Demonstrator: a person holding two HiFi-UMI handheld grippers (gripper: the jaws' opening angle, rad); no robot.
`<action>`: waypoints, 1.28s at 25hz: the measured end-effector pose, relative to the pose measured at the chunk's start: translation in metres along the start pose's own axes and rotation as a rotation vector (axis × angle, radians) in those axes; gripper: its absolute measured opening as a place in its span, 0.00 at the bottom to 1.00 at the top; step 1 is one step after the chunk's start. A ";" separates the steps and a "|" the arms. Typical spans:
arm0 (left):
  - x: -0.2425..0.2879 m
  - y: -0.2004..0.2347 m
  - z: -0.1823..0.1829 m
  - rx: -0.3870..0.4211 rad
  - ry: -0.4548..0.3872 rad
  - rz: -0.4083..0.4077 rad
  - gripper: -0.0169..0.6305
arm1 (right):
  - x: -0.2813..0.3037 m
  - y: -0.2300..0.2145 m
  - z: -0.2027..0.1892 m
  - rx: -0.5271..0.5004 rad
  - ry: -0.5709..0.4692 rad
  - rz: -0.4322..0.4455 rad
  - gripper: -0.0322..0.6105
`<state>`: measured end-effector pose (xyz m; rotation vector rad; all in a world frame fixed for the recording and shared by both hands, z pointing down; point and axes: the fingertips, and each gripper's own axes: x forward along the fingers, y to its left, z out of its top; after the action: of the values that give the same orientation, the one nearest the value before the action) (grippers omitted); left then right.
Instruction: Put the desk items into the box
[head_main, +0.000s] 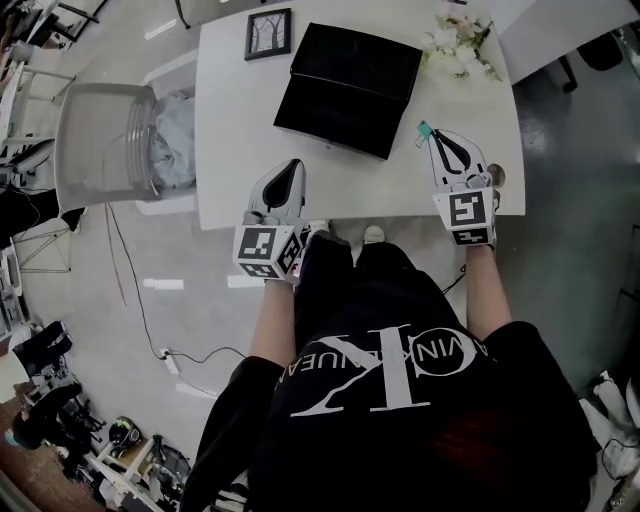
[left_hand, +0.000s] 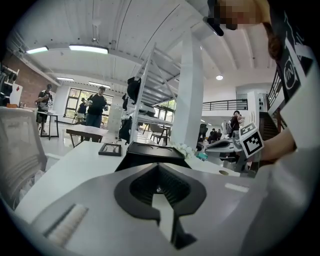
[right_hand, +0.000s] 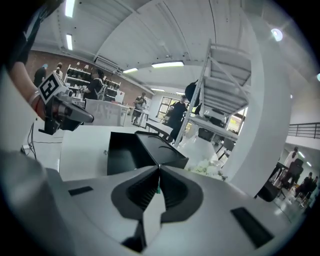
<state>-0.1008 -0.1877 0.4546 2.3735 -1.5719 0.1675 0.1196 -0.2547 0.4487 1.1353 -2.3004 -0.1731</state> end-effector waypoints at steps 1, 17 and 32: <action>0.001 0.005 0.003 0.002 -0.003 -0.002 0.04 | 0.002 0.002 0.005 0.010 -0.007 -0.002 0.08; 0.025 0.061 0.031 0.001 -0.027 -0.062 0.04 | 0.043 0.035 0.057 0.054 -0.030 0.043 0.08; 0.037 0.097 0.035 -0.005 -0.028 -0.064 0.04 | 0.096 0.079 0.046 -0.001 0.137 0.209 0.08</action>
<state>-0.1775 -0.2658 0.4474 2.4283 -1.5047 0.1177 -0.0057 -0.2839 0.4790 0.8704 -2.2770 -0.0169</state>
